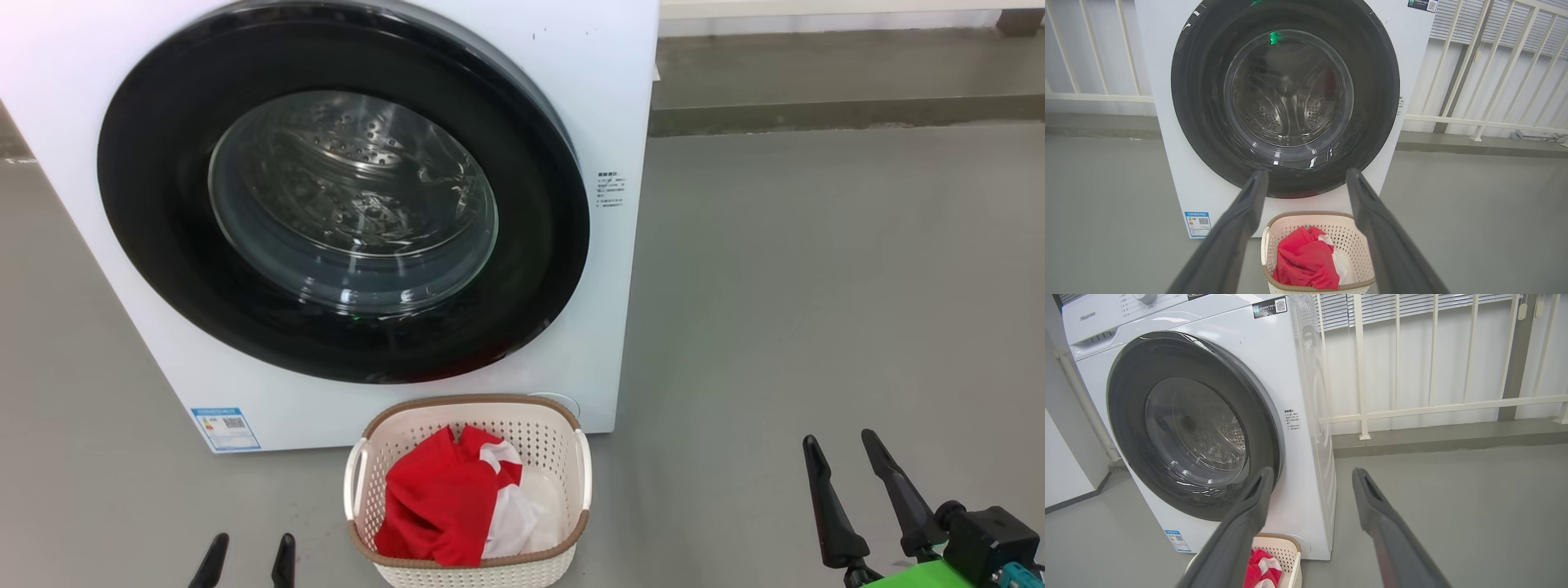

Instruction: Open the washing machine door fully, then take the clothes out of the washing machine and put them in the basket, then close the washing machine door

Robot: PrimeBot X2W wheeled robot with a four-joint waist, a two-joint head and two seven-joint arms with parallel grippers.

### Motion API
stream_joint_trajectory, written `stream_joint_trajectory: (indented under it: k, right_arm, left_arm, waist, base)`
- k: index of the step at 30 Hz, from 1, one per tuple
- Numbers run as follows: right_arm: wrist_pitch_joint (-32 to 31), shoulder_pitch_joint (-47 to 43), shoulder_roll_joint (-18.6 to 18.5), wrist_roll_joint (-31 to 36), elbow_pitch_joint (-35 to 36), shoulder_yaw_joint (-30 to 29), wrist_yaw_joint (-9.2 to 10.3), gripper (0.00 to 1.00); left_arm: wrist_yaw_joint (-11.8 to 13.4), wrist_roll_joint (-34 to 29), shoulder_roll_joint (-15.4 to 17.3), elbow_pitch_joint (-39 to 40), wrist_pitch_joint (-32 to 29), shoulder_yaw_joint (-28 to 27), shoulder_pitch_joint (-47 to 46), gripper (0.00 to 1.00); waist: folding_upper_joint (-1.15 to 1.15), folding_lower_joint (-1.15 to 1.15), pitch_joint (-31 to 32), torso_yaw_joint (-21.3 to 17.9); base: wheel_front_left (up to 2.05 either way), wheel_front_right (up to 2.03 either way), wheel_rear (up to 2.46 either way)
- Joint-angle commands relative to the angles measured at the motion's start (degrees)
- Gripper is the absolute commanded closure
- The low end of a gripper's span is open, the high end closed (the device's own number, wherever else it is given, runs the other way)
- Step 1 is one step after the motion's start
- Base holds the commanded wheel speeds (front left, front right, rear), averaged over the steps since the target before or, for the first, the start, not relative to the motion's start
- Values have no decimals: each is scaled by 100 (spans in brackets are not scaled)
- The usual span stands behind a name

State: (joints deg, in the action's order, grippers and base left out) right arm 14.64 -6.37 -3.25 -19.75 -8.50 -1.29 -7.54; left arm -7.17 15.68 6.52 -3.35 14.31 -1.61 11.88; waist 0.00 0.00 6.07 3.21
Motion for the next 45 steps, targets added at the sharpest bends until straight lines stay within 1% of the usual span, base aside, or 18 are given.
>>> stream_joint_trajectory:
  k: [1,3,4,9,12,16,21,45]
  right_arm:
    - [36,125,-87,-20,163,122,5,0]
    - [36,116,-88,-20,163,135,5,0]
    - [0,-7,3,0,-22,11,-1,100]
    - [-7,-194,82,-9,-413,33,-1,100]
    - [-48,-192,93,-143,-474,17,-1,100]
    - [-119,-148,91,-375,-468,-2,-1,100]
    - [-202,-92,89,-665,-471,-22,-1,100]
    - [-587,184,78,-1996,-488,-122,1,100]
  left_arm:
    - [-32,25,78,166,69,-181,-181,0]
    - [-32,5,111,142,69,-158,-172,0]
    - [2,3,17,-27,-4,13,-1,100]
    - [8,12,-138,-416,-21,53,13,100]
    - [8,155,-164,-488,-60,50,-26,100]
    - [7,401,-170,-499,-126,30,-80,100]
    - [5,708,-178,-521,-208,9,-149,100]
    - [-2,2114,-213,-633,-585,-91,-487,100]
  waist:
    - [0,0,6,6]
    - [0,0,17,13]
    - [0,0,15,13]
    - [0,0,15,13]
    - [0,1,7,9]
    - [0,13,-6,-4]
    - [0,1,-41,-17]
    - [0,0,-161,-79]
  base:
    - [0,0,0]
    - [0,0,0]
    - [0,0,0]
    - [0,0,0]
    - [0,0,0]
    - [0,0,0]
    - [0,0,0]
    - [0,0,0]
